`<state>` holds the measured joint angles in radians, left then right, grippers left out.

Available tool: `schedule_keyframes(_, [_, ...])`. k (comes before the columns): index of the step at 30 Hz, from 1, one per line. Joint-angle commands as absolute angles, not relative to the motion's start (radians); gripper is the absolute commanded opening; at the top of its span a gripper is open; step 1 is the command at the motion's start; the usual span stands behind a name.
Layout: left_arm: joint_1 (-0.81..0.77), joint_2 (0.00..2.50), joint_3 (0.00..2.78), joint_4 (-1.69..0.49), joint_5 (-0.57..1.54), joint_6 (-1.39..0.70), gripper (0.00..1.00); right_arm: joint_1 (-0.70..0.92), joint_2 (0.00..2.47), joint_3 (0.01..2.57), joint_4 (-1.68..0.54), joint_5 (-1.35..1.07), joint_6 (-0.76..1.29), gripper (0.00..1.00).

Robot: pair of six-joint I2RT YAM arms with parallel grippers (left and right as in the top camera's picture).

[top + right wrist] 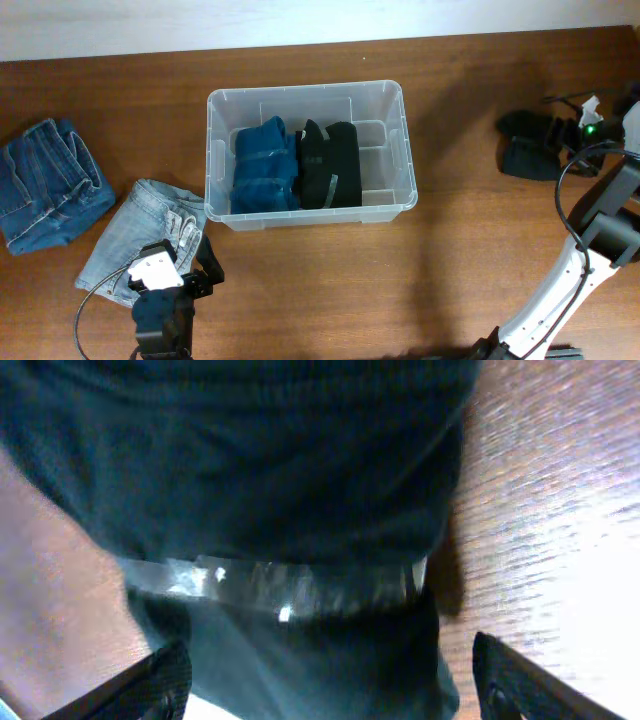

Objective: Pack container
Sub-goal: 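Move the right gripper to the remaining black bundle and grasp it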

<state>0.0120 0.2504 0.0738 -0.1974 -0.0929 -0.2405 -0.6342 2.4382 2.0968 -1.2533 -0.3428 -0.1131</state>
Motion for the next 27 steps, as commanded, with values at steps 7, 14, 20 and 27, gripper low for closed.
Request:
schedule_keyframes(7, [0.015,0.243,0.060,-0.194,-0.082,-0.242,0.99,-0.635,2.447,2.020,-1.225,-0.356,-0.123,0.52])
schedule_keyframes(14, [0.015,0.243,0.060,-0.194,-0.082,-0.242,1.00,-0.635,2.445,2.041,-1.259,-0.395,-0.123,0.13])
schedule_keyframes(20, [0.015,0.243,0.060,-0.194,-0.082,-0.242,0.99,-0.635,2.406,2.122,-1.330,-0.491,-0.124,0.09])
schedule_keyframes(27, [0.015,0.243,0.060,-0.194,-0.082,-0.242,0.99,-0.633,2.263,2.242,-1.444,-0.557,-0.134,0.09])
